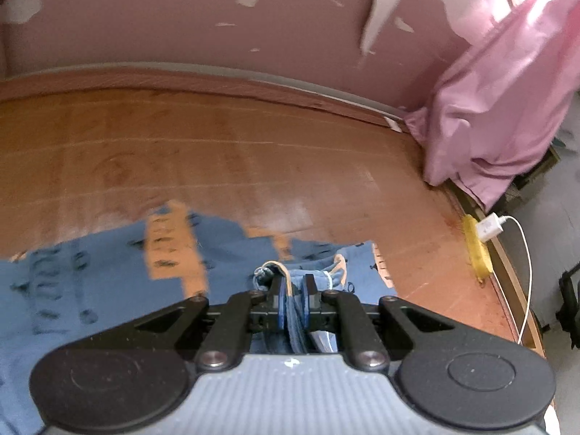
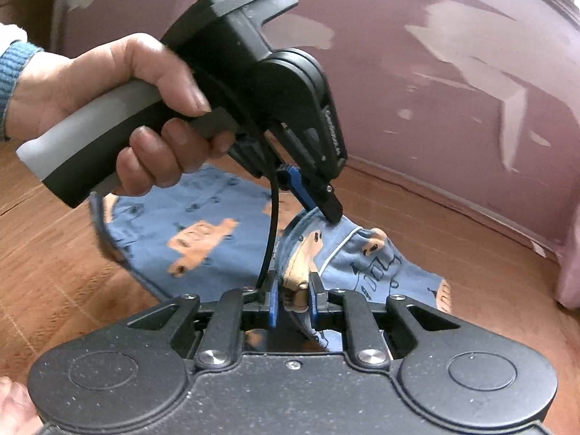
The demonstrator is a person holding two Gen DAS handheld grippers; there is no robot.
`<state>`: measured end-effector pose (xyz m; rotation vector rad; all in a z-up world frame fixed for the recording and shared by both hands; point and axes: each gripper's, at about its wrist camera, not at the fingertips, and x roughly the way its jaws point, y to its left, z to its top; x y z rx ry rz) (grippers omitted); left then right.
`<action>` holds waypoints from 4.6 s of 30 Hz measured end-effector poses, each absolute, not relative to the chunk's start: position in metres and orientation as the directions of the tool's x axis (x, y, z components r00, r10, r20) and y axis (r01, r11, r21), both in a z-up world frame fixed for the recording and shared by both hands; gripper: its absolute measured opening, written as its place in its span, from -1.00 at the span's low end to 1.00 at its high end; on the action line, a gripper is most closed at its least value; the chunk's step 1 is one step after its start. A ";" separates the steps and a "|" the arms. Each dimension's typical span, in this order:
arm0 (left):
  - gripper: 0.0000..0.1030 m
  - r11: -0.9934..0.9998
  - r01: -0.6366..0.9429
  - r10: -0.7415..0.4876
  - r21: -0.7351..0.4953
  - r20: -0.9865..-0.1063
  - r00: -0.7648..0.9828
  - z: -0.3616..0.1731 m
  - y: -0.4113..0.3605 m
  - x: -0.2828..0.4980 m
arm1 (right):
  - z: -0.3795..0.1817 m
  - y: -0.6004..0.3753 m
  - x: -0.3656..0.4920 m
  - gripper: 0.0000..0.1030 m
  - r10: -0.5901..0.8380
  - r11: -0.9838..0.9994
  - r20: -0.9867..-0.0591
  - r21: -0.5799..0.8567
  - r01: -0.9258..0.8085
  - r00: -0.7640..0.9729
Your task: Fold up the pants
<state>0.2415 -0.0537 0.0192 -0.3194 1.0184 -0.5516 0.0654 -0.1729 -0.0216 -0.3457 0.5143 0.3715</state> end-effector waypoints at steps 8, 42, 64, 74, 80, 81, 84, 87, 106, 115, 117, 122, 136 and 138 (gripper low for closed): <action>-0.81 0.833 0.267 -0.552 -0.484 -0.699 0.454 0.017 -0.002 0.233 | -0.022 -0.125 0.067 -0.67 0.330 0.813 -0.538 -0.255 -0.523 0.776; 0.64 0.972 0.235 -0.139 0.018 -0.762 0.632 -0.004 -0.020 0.172 | -0.023 -0.210 0.111 0.81 0.092 0.882 -0.448 -0.377 -0.281 0.889; 0.86 0.997 -0.075 0.041 -0.031 -0.610 0.792 -0.005 0.078 0.085 | -0.037 -0.177 0.070 0.98 0.293 0.864 -0.389 -0.285 -0.416 0.874; 0.76 0.894 -0.222 -0.076 -0.390 -0.619 0.781 -0.028 0.147 0.114 | -0.036 -0.169 0.096 0.99 0.295 0.879 -0.382 -0.251 -0.405 0.876; 0.47 0.819 -0.302 -0.101 -0.488 -0.641 0.761 -0.040 0.162 0.123 | -0.028 -0.162 0.117 0.98 0.323 0.855 -0.349 -0.291 -0.429 0.880; 0.26 0.816 -0.305 -0.104 -0.491 -0.644 0.758 -0.041 0.162 0.124 | -0.023 -0.161 0.121 0.99 0.329 0.850 -0.330 -0.304 -0.430 0.885; -0.09 0.796 -0.326 -0.116 -0.510 -0.656 0.746 -0.043 0.165 0.126 | -0.008 -0.159 0.133 0.98 0.352 0.839 -0.291 -0.322 -0.438 0.889; -0.25 0.773 -0.351 -0.116 -0.529 -0.662 0.741 -0.045 0.169 0.124 | 0.001 -0.160 0.135 0.99 0.364 0.842 -0.281 -0.309 -0.443 0.888; -0.66 0.849 -0.315 -0.042 -0.424 -0.649 0.760 0.001 0.138 0.120 | -0.040 -0.156 0.105 0.98 0.316 0.828 -0.429 -0.311 -0.467 0.846; -0.66 0.933 -0.129 -0.085 -0.337 -0.553 0.829 0.062 0.069 0.124 | -0.003 -0.197 0.096 0.98 0.332 0.817 -0.420 -0.320 -0.480 0.845; -0.66 0.951 -0.070 -0.109 -0.302 -0.538 0.836 0.073 0.045 0.127 | 0.003 -0.214 0.093 0.98 0.327 0.813 -0.416 -0.334 -0.477 0.849; -0.66 0.975 0.085 -0.183 -0.205 -0.527 0.830 0.091 -0.024 0.133 | 0.009 -0.261 0.090 0.98 0.281 0.876 -0.392 -0.268 -0.401 0.876; -0.65 0.900 0.436 -0.330 0.019 -0.626 0.707 0.047 -0.213 0.142 | -0.007 -0.370 0.134 0.98 0.154 0.969 -0.436 -0.107 -0.221 0.887; -0.63 0.877 0.477 -0.332 0.054 -0.649 0.685 0.031 -0.233 0.142 | -0.009 -0.384 0.138 0.98 0.144 0.977 -0.445 -0.077 -0.198 0.884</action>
